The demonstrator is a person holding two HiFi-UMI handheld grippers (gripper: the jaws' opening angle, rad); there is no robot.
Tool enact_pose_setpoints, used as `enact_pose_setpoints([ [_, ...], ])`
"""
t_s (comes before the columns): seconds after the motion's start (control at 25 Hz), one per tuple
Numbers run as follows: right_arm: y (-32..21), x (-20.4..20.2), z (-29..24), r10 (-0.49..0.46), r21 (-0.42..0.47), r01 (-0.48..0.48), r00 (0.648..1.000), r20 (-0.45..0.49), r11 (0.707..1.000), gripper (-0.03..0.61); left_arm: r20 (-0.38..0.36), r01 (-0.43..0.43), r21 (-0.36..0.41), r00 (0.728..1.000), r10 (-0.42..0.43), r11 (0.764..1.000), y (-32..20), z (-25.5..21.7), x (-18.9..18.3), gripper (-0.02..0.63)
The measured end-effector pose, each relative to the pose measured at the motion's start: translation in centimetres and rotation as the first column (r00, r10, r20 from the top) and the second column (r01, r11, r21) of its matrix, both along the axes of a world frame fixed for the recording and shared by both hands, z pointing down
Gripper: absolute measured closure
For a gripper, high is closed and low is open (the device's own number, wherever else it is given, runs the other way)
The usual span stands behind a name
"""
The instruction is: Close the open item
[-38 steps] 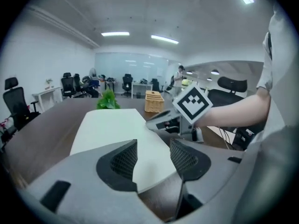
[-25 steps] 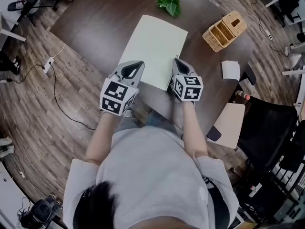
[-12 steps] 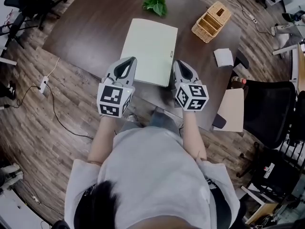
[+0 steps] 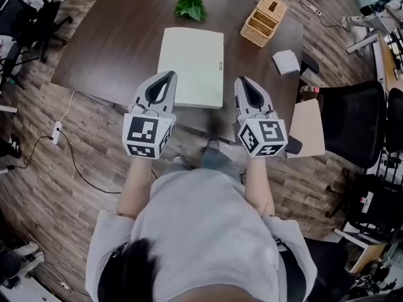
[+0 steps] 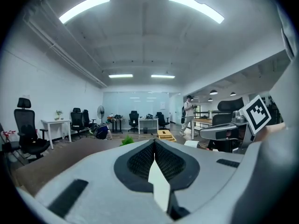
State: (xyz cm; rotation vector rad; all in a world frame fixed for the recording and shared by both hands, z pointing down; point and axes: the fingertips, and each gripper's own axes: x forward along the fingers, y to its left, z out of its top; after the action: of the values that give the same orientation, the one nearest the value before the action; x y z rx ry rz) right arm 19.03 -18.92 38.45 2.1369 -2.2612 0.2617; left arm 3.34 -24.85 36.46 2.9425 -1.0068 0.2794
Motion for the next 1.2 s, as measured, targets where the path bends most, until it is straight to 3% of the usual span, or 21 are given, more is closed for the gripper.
enact_pose_setpoints([
  [0.48,4.0,-1.5,-5.8,0.084,0.122,-0.076,0.994,-0.063,0.990,0.565,-0.051,-0.023,0.053,0.998,0.025,0.998,1.5,-3.1,-2.5,0.606],
  [1.2,6.5,-3.5,-7.7,0.124,0.178,-0.103,0.986,-0.114,0.979,0.565,-0.091,-0.039,0.095,0.995,0.048,0.995,3.1,-5.2,-4.5,0.604],
])
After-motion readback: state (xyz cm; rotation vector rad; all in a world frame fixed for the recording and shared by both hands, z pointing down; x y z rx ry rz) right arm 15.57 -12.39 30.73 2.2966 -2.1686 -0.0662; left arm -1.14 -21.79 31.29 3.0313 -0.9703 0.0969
